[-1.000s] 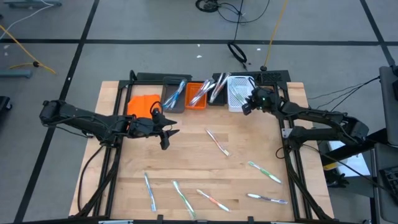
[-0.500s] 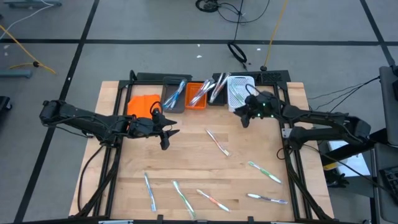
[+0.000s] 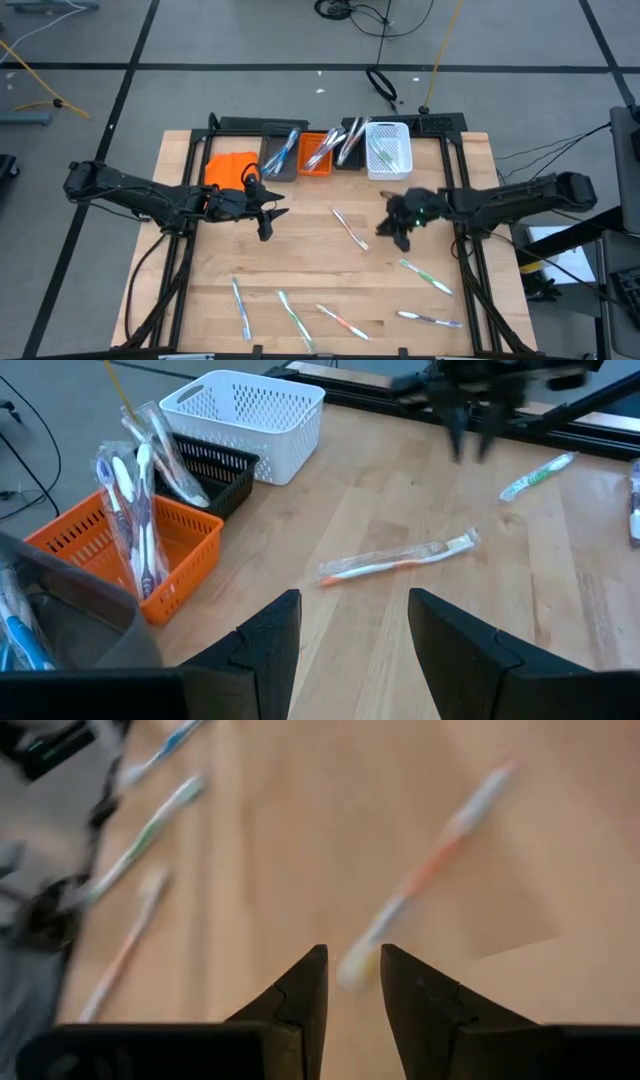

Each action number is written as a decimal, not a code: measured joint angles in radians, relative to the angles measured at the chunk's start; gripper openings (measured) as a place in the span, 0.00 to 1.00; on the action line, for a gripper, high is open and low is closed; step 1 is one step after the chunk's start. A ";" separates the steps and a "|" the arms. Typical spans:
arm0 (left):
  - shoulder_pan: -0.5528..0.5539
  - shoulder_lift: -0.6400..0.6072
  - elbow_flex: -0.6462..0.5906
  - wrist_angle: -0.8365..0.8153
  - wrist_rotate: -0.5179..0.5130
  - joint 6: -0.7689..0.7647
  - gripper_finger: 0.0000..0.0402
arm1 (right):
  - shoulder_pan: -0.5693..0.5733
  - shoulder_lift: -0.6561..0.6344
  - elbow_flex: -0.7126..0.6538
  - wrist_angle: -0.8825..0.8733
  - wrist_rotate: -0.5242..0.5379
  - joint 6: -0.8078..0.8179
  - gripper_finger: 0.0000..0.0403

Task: Pick & Place Toothbrushes
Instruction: Put the green toothbrush into the white bin

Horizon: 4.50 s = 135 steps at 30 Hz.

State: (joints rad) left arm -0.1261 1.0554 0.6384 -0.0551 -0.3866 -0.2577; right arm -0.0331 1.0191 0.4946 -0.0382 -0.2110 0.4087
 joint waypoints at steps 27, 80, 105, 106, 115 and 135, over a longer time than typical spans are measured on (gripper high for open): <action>0.000 0.000 0.000 0.000 0.000 -0.006 0.47 | 0.455 0.000 0.000 -0.352 0.096 0.533 0.16; 0.000 0.000 0.000 0.015 0.000 0.000 0.47 | 0.491 0.064 0.066 -0.197 0.391 0.350 0.00; 0.002 0.311 0.001 0.859 0.136 0.156 0.47 | 0.338 0.063 0.090 0.808 0.682 -0.473 0.00; 0.004 0.340 0.001 0.912 0.137 0.158 0.47 | 0.337 0.064 0.091 0.824 0.682 -0.486 0.00; 0.049 0.542 0.041 1.170 0.283 0.097 0.47 | 0.325 0.063 0.091 0.888 0.680 -0.534 0.00; 0.041 0.758 0.312 1.074 0.281 0.159 0.47 | 0.302 0.090 0.092 0.920 0.626 -0.529 0.00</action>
State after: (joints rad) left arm -0.0854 1.8137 0.9508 1.0190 -0.1056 -0.0986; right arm 0.2687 1.1088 0.5861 0.8820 0.4146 -0.1204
